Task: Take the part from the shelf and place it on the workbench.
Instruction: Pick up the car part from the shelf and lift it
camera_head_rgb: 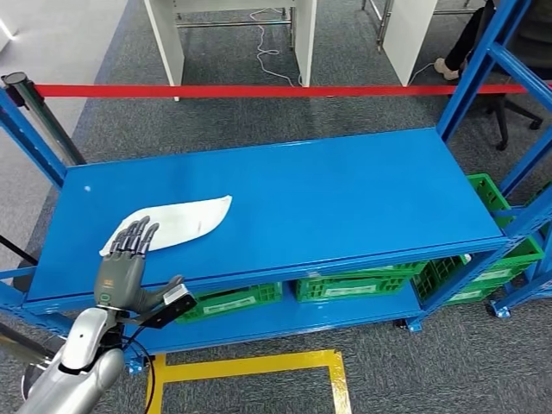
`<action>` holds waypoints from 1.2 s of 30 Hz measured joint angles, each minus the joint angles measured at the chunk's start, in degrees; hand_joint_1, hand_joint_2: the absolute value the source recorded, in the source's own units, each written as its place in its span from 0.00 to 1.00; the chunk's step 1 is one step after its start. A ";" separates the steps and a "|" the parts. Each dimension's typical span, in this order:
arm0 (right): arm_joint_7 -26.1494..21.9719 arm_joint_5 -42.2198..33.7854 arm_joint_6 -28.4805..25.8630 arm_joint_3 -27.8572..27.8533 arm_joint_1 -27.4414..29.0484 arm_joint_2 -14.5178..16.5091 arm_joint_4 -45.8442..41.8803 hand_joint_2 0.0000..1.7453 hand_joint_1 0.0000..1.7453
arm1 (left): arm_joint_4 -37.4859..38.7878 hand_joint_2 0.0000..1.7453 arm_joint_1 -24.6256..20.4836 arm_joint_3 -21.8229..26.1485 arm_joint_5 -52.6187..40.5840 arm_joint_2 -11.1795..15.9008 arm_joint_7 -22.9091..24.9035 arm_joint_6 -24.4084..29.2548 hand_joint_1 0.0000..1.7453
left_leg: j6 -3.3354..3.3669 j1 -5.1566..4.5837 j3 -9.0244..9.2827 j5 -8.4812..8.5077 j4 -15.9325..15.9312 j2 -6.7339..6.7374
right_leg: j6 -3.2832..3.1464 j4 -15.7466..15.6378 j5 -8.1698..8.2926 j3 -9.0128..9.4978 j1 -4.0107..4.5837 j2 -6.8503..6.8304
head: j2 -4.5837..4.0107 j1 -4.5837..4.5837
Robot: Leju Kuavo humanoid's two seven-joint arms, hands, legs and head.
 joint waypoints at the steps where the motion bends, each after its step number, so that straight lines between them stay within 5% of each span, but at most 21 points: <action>1: -0.04 0.00 -0.03 0.01 0.01 -0.01 0.00 1.00 0.00 | 0.02 0.00 -0.01 0.12 -0.07 0.01 0.06 -0.02 0.00 | -0.25 -0.09 -0.13 0.01 0.10 -0.01 | -0.32 -0.75 -0.24 0.44 0.08 0.04 | 0.01 -0.04; 5: -0.30 -0.02 -0.11 -0.02 0.10 0.01 0.01 1.00 0.00 | 0.07 0.00 -0.07 0.51 -0.22 -0.07 0.15 -0.07 0.00 | -1.29 0.13 -0.81 -1.45 1.94 -0.07 | -1.70 -1.13 -0.03 0.67 -0.13 0.02 | 0.01 -0.25; 8: -0.43 -0.12 -0.09 -0.02 0.04 0.01 0.01 1.00 0.00 | 0.12 0.00 -0.01 0.71 -0.23 -0.04 0.20 -0.10 0.00 | -1.96 0.37 -5.42 -6.55 12.19 -0.10 | -2.19 -1.24 0.01 0.70 -0.19 0.00 | 0.00 -0.62; 10: -0.43 -0.18 -0.05 -0.02 0.12 0.01 0.01 1.00 0.00 | 0.20 0.00 0.27 0.72 -0.24 -0.06 0.30 -0.15 0.00 | -2.05 0.41 -7.70 -7.47 16.87 -0.10 | -2.23 -1.22 -0.03 0.72 -0.15 0.01 | 0.00 -0.62; 11: -0.42 -0.19 -0.03 -0.02 0.15 0.01 0.01 1.00 0.00 | 0.23 0.00 0.36 0.73 -0.25 -0.06 0.33 -0.16 0.00 | -1.97 0.41 -7.38 -6.24 15.95 -0.10 | -2.22 -1.21 -0.04 0.77 -0.15 0.03 | 0.01 -0.63; 14: -0.42 -0.19 0.04 -0.02 0.11 0.01 0.01 1.00 0.00 | 0.25 0.00 0.34 0.79 -0.26 -0.05 0.39 -0.18 0.00 | -1.38 0.32 -2.38 -0.54 4.79 -0.11 | -1.95 -1.12 -0.17 0.95 -0.04 0.14 | 0.00 -0.65; 16: -0.42 -0.20 0.08 -0.02 0.09 0.01 0.01 1.00 0.00 | 0.25 0.00 0.36 0.82 -0.26 -0.05 0.40 -0.18 0.00 | -1.02 0.14 -0.70 0.32 0.74 -0.16 | -1.41 -1.07 -0.15 0.74 0.12 0.18 | 0.00 -0.61; 20: -0.37 -0.28 0.13 -0.02 0.13 0.01 0.01 1.00 0.00 | 0.23 0.00 0.51 0.91 -0.27 -0.06 0.55 -0.18 0.00 | 0.09 0.27 -0.66 0.52 0.01 -0.21 | -0.11 -0.46 -0.75 0.17 0.13 0.13 | 0.00 -0.47; 24: -0.36 -0.32 0.12 -0.07 0.15 -0.01 0.01 1.00 0.00 | 0.23 0.00 0.72 0.95 -0.28 -0.08 0.74 -0.18 0.00 | 0.82 0.41 -0.57 0.65 -0.26 -0.04 | 0.69 12.44 -6.92 -6.11 0.03 0.09 | 0.01 -0.16; 26: -0.36 -0.33 0.11 -0.11 0.25 -0.02 0.01 1.00 0.00 | 0.25 0.00 0.98 1.00 -0.28 -0.07 0.87 -0.18 0.00 | 0.87 0.34 -0.51 0.58 -0.24 -0.06 | 0.76 15.38 -6.86 -7.70 0.02 0.09 | 0.00 -0.16; 29: -0.36 -0.34 0.07 -0.15 0.19 -0.02 0.01 1.00 0.00 | 0.23 0.00 1.15 1.09 -0.28 -0.08 0.94 -0.16 0.00 | 0.61 0.22 -0.19 0.32 -0.20 -0.24 | 0.25 4.67 -1.24 -2.50 0.08 0.03 | 0.00 -0.16; 31: -0.37 -0.33 0.05 -0.15 0.08 -0.02 0.01 1.00 0.00 | 0.23 0.00 1.17 1.20 -0.27 -0.07 1.01 -0.15 0.00 | 0.16 0.04 -0.18 0.15 -0.04 -0.28 | -0.28 -0.73 0.12 0.41 0.21 0.06 | 0.01 -0.24; 34: -0.37 -0.34 0.05 -0.17 0.14 -0.01 0.01 1.00 0.00 | 0.22 0.00 1.27 1.33 -0.26 -0.09 1.09 -0.13 0.00 | -0.66 0.10 -0.20 -0.07 0.13 -0.31 | -1.11 -1.47 -0.06 0.91 0.23 0.14 | 0.01 -0.23; 36: -0.37 -0.34 0.06 -0.20 0.14 0.00 0.01 1.00 0.00 | 0.17 0.00 1.28 1.44 -0.26 -0.11 1.09 -0.12 0.00 | -1.31 0.20 -0.94 -1.66 2.28 -0.33 | -1.78 -1.78 0.00 1.20 -0.03 0.08 | 0.01 -0.46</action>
